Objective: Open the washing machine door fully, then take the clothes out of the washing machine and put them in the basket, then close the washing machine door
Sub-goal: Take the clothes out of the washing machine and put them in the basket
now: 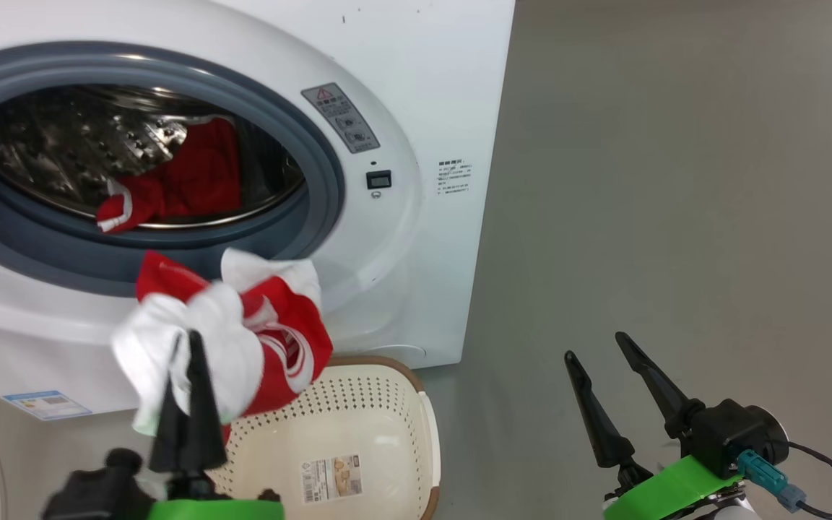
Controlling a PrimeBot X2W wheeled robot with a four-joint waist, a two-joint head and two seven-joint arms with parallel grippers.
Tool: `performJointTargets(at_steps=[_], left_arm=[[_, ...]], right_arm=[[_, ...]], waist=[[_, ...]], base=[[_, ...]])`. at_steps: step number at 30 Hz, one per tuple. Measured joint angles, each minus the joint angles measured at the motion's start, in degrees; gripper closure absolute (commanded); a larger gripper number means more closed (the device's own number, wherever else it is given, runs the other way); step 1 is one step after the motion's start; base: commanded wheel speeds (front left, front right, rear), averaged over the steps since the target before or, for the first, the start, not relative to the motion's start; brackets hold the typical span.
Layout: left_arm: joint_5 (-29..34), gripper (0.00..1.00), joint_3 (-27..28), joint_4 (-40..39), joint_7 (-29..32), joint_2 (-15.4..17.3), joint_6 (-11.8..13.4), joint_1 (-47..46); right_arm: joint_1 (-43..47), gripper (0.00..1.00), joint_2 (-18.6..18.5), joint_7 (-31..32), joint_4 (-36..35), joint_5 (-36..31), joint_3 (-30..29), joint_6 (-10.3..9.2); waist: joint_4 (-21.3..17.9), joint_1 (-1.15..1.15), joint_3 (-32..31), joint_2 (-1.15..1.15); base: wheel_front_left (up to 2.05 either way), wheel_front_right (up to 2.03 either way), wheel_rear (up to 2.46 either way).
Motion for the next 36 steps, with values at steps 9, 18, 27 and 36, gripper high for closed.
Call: performJointTargets(at_steps=[9, 18, 27, 36], left_arm=[[-2.02, 1.0, -0.42, 14.71, 0.01, -4.23, -4.87, 0.27], [1.48, 1.0, 5.86, 24.8, 0.02, -6.35, -10.79, -7.91], [3.34, 1.0, 10.7, 33.68, -0.01, -6.92, -14.71, -15.75], [1.44, 1.0, 10.1, 46.69, 0.0, -7.12, -16.38, -21.99]], right_arm=[[-1.01, 0.0, 0.0, 0.0, -1.35, 0.0, -0.01, 0.0], [-5.54, 0.0, -0.01, 0.0, -3.79, 0.19, -0.64, 0.0], [-9.7, 0.0, -0.02, 0.0, -5.49, 0.76, -0.67, 0.0], [-13.28, 0.0, -0.03, 0.0, -6.69, 1.24, -0.77, 0.0]], waist=[[-1.15, 0.0, 3.24, 0.0], [-2.99, 0.0, 9.7, 0.0], [-5.07, 0.0, 17.64, 0.0], [-6.58, 0.0, 24.67, 0.0]], base=[[0.0, 0.0, 0.0], [0.0, 0.0, 0.0], [0.0, 0.0, 0.0], [0.0, 0.0, 0.0]])
